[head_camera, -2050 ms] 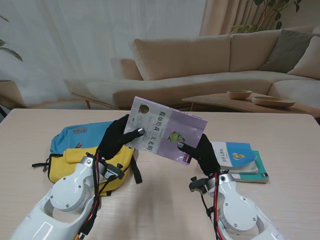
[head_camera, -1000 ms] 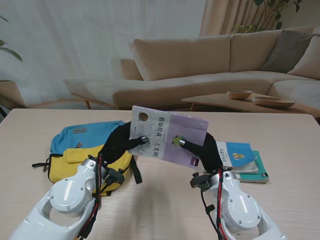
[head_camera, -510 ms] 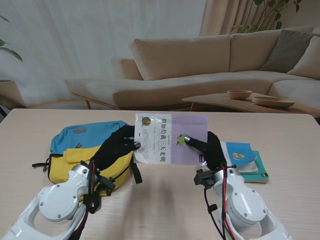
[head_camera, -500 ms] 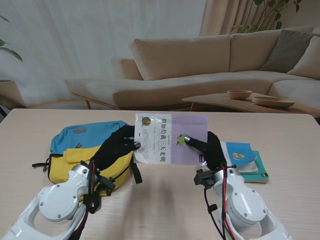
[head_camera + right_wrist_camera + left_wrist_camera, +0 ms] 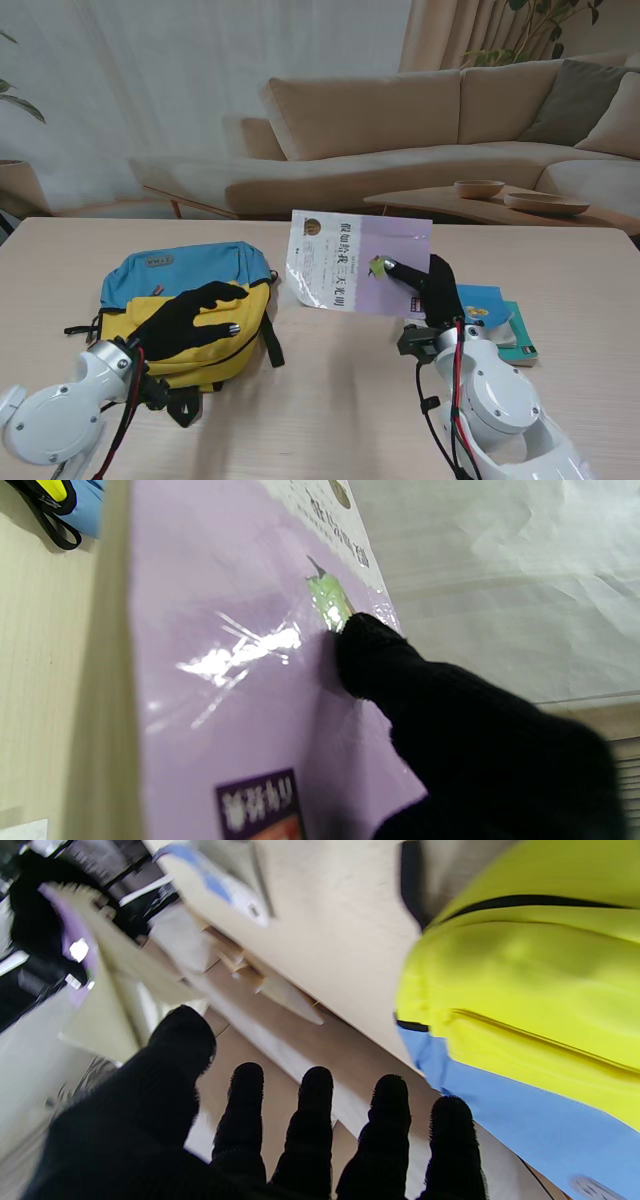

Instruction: Pack books into the school bag then zip close the school bag

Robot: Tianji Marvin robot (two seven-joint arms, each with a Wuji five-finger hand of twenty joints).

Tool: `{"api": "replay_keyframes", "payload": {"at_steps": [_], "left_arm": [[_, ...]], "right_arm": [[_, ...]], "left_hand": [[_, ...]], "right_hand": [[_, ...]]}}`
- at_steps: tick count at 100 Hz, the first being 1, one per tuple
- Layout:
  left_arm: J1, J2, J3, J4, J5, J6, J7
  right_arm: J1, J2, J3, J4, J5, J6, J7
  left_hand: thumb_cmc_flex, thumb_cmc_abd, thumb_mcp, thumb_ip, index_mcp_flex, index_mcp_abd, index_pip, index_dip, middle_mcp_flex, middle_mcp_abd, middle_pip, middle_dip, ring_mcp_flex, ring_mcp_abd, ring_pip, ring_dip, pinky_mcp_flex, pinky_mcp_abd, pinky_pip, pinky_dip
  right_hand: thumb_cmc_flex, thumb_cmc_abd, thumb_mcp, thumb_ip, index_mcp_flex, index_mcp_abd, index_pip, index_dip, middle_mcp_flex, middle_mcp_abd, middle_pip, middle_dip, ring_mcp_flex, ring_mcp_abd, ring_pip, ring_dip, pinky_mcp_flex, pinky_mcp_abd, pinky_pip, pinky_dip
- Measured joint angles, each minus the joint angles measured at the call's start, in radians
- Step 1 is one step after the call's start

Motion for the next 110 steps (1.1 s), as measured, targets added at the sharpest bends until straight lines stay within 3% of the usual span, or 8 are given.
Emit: {"api": "replay_keyframes", "payload": {"at_steps": [10,20,32,50,86,100,110], "left_arm": [[0.021,0.023,-0.043,-0.013,0.106,-0.016,-0.062],[0.039,0.038,-0.074,-0.016,0.225,-0.061,-0.09],[0.063,0.046,-0.105,-0.016,0.401,-0.141,-0.093],[0.104,0.049,-0.127,-0.017,0.592,-0.149,-0.073],[0.101,0.048,-0.094,0.07,0.811,-0.145,0.045],[0.075,0.049,-0.069,0.111,0.852,-0.139,0.048],[0.053,0.05,-0.041,0.139,0.878,-0.116,0.069]], "right_arm": [[-0.001,0.0,0.005,0.002,0.0,0.0,0.002],[-0.002,0.0,0.009,0.004,0.001,-0.001,0.004],[-0.005,0.0,0.014,0.004,0.009,-0.001,0.008],[-0.009,0.0,0.02,0.003,0.019,-0.002,0.011],[-0.009,0.0,0.029,0.012,0.029,-0.003,0.014],[-0.011,0.0,0.03,0.012,0.032,-0.002,0.016],[-0.012,0.0,0.031,0.012,0.033,0.0,0.02]], "left_hand": [[0.001,0.001,-0.02,0.0,0.0,-0.015,-0.006,0.0,-0.025,-0.015,-0.002,0.0,-0.022,-0.026,-0.015,0.0,0.0,-0.018,-0.025,0.0],[0.001,0.013,-0.04,0.0,-0.013,-0.034,-0.025,0.0,-0.051,-0.06,-0.012,0.0,-0.042,-0.059,-0.025,-0.011,-0.001,-0.041,-0.042,0.0],[0.001,0.012,-0.043,0.0,-0.051,-0.053,-0.019,0.0,-0.063,-0.09,-0.019,0.0,-0.053,-0.089,-0.036,-0.015,-0.005,-0.065,-0.057,0.001],[-0.014,0.01,-0.048,0.0,-0.062,-0.056,-0.028,0.0,-0.1,-0.101,-0.006,0.0,-0.076,-0.109,-0.049,-0.025,-0.006,-0.083,-0.06,0.007],[-0.051,-0.025,0.025,0.0,-0.073,-0.09,-0.22,-0.082,-0.178,-0.14,0.006,0.0,-0.113,-0.145,-0.059,-0.026,-0.015,-0.125,-0.095,0.013],[-0.05,-0.033,0.047,0.0,-0.073,-0.094,-0.211,-0.068,-0.178,-0.148,0.006,0.0,-0.114,-0.145,-0.059,-0.026,-0.016,-0.127,-0.108,0.013],[0.003,-0.022,0.059,0.0,-0.073,-0.094,-0.062,0.003,-0.165,-0.148,0.048,0.012,-0.112,-0.145,-0.031,-0.025,-0.014,-0.127,-0.108,0.014]], "right_hand": [[0.0,0.0,0.0,0.0,0.0,0.0,0.0,0.0,0.0,0.0,0.0,0.0,0.0,0.0,0.0,0.0,0.0,0.001,0.0,0.0],[0.0,0.0,0.0,0.0,0.0,0.0,0.0,0.0,0.0,0.0,0.0,0.0,0.0,0.001,0.0,0.0,0.0,0.002,0.0,0.0],[0.0,0.0,0.0,0.0,0.0,0.0,0.0,0.0,0.0,0.001,0.0,0.0,0.0,0.001,0.0,0.0,0.0,0.002,0.0,0.0],[0.0,0.001,0.0,0.0,0.0,0.002,0.0,0.0,0.0,0.001,0.0,0.0,0.0,0.002,0.0,0.0,0.0,0.003,0.0,0.0],[0.0,0.002,0.0,0.0,0.0,0.005,0.0,0.001,0.0,0.001,0.0,0.007,0.0,0.003,0.0,0.008,0.0,0.003,0.0,0.0],[0.0,0.002,0.0,0.0,0.0,0.005,0.0,0.002,0.0,0.002,0.0,0.009,0.0,0.003,0.0,0.009,0.0,0.003,0.0,0.0],[0.0,0.002,0.0,0.0,0.0,0.005,0.001,0.002,0.0,0.002,0.0,0.009,0.0,0.003,0.0,0.01,0.0,0.003,0.0,0.0]]}}
